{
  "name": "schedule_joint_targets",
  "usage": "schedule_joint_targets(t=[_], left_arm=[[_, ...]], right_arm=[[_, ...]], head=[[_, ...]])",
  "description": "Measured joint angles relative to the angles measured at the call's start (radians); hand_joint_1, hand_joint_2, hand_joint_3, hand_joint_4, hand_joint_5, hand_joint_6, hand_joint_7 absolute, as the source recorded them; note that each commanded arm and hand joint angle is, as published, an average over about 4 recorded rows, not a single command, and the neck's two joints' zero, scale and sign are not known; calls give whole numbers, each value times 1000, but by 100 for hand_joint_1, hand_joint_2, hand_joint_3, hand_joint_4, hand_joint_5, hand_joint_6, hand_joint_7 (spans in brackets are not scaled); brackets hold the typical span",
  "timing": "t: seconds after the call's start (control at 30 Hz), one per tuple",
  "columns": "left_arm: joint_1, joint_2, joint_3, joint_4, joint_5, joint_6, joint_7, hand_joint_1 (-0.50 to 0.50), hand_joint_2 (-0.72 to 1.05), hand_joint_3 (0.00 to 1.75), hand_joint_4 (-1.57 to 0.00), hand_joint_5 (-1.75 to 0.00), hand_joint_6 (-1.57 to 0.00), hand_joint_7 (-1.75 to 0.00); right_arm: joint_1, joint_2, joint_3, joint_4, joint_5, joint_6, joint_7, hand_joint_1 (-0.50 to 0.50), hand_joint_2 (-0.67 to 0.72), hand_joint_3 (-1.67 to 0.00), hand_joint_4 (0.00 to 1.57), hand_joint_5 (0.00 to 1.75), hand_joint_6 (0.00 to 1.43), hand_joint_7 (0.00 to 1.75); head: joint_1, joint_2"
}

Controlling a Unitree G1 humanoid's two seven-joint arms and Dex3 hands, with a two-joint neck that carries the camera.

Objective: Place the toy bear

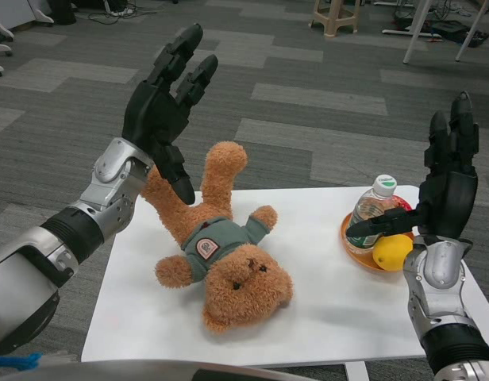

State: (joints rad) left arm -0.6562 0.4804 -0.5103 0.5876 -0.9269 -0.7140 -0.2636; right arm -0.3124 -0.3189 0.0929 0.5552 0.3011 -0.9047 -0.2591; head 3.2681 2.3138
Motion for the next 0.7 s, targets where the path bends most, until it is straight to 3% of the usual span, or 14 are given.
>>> schedule_joint_targets(t=[0.17, 0.5, 0.7], left_arm=[[0, 0, 3, -1, 0, 0, 0, -50, -72, 9, 0, -21, 0, -21], [0, -2, 11, -1, -2, 0, 1, -50, -66, 9, 0, -21, 0, -21], [0, -3, 5, -1, -68, 0, 9, -50, -66, 9, 0, -21, 0, -17]], right_arm=[[0, 0, 0, 0, 0, 0, 0, -42, 34, 0, 0, 0, 0, 0], [0, 0, 0, 0, 0, 0, 0, -42, 34, 0, 0, 0, 0, 0], [0, 0, 0, 0, 0, 0, 0, -42, 34, 0, 0, 0, 0, 0]], head=[[-1, -2], [0, 1], [7, 17]])
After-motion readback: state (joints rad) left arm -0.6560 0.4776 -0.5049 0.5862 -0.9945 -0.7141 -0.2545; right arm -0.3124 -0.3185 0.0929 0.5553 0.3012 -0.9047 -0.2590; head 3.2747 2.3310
